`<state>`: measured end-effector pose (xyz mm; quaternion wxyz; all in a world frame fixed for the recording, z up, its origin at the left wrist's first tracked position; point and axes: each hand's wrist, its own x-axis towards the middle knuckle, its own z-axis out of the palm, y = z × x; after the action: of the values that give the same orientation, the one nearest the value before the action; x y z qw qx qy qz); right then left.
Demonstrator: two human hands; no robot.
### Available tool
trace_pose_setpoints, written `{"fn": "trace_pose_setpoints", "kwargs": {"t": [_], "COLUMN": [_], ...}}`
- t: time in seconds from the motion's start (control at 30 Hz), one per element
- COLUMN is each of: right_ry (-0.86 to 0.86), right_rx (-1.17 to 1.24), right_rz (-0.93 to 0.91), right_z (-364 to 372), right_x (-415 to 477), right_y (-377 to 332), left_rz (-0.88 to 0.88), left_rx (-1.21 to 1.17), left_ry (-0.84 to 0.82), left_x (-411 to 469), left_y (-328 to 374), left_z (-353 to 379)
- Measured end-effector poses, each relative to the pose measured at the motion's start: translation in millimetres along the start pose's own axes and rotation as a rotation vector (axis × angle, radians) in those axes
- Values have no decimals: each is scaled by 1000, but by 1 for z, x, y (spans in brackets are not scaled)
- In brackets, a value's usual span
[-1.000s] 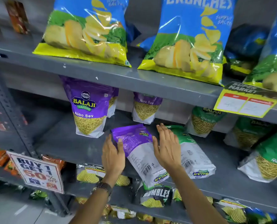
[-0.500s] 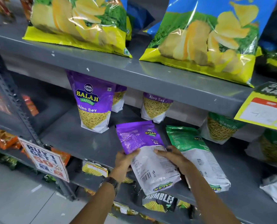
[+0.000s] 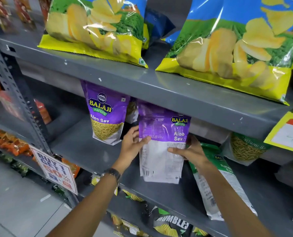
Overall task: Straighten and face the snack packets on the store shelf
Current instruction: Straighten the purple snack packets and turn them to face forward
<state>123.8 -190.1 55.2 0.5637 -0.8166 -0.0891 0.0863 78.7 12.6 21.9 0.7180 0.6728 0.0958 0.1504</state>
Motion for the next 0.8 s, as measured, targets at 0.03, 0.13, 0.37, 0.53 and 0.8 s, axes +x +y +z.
{"fn": "trace_pose_setpoints", "kwargs": {"t": [0.03,0.13,0.37,0.53,0.8], "right_ry": [55,186,214,147,173], "right_rx": [14,73,191,370,421], "right_rz": [-24,-71,-89,-133,-164], "right_z": [3,15,24,9,6], "right_x": [6,19,14,13,23], "right_y": [0,10,40,30,22], "left_rz": [19,50,99,124,243], "left_rx": [8,21,42,-133,-56], "left_ry": [-3,-24,-95,-27,249], "left_x": [8,24,32,22,-64], "left_y": [3,0,-24,-28,-67], "left_z": [1,3,-1,2,43]}}
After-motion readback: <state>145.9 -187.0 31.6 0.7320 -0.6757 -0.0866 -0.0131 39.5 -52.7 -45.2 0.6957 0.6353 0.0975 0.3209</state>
